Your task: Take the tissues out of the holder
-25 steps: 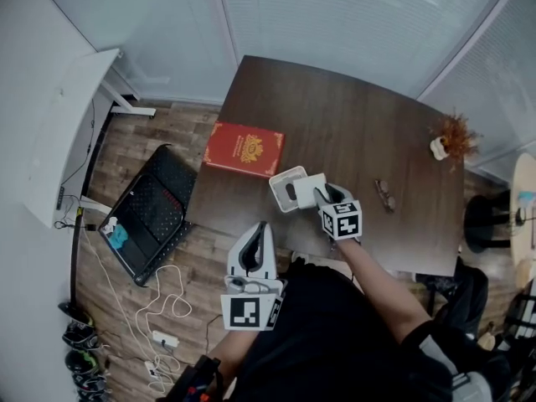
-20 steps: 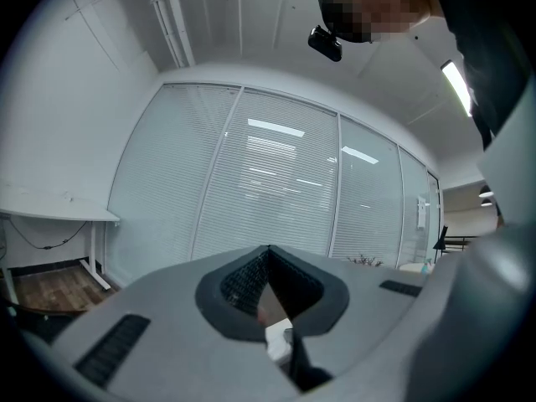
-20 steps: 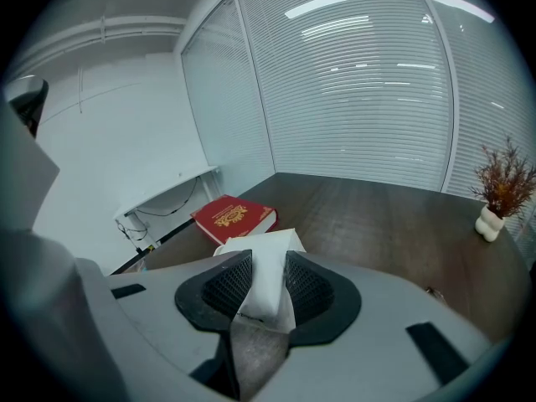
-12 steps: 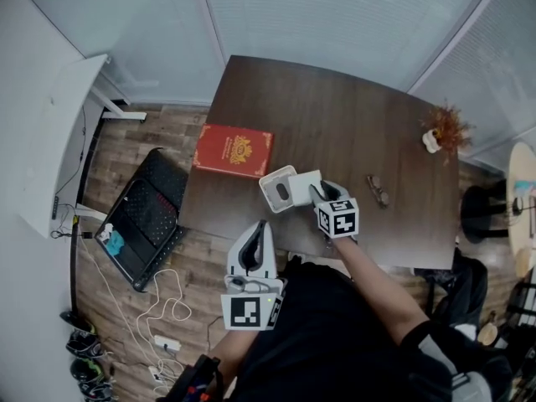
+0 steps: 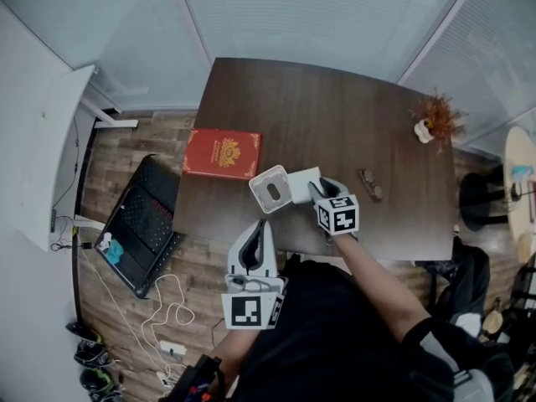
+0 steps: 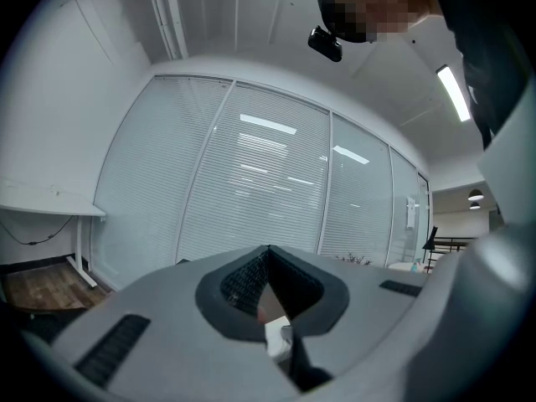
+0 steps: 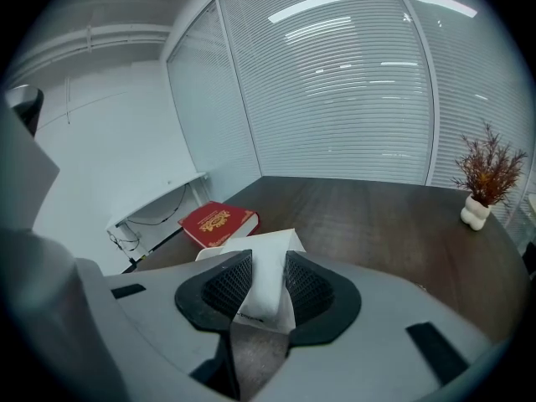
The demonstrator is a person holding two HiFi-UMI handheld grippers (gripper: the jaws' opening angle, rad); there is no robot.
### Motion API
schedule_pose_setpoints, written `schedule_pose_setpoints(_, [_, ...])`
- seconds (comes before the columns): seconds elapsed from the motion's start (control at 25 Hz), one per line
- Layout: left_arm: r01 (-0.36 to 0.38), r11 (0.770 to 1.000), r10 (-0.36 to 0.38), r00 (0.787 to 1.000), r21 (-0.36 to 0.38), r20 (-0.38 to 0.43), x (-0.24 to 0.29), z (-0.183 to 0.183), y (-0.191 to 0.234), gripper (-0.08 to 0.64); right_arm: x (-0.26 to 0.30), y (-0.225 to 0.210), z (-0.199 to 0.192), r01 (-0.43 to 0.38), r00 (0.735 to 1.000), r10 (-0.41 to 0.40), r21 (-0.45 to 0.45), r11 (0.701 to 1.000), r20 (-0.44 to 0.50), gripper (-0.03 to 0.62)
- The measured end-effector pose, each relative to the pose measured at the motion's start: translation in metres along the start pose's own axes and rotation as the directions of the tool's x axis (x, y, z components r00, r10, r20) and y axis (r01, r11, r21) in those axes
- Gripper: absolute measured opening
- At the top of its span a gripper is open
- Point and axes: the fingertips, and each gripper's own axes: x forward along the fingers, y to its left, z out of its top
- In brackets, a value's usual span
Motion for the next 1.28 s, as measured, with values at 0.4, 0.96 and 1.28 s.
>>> schedule_pose_setpoints(0.4, [0.031, 1.0, -0.031, 0.999, 0.001, -0.024, 0.008, -0.009, -0.016, -0.003, -0.011, -0.019, -0.006, 0.022, 1.0, -0.022, 0.028, 0.999, 0.004, 0.135])
schedule_pose_setpoints(0.96, [0.097, 0.995, -0.096, 0.994, 0.011, -0.056, 0.026, -0.016, -0.035, -0.003, -0.027, -0.053, -0.023, 0.088, 0.996, -0.089, 0.089, 0.992, 0.011, 0.135])
schedule_pose_setpoints(1.28, [0.163, 0.987, -0.161, 0.984, 0.011, -0.079, 0.035, -0.021, -0.053, -0.003, -0.041, -0.074, -0.034, 0.137, 0.99, -0.141, 0.131, 0.982, 0.019, 0.135])
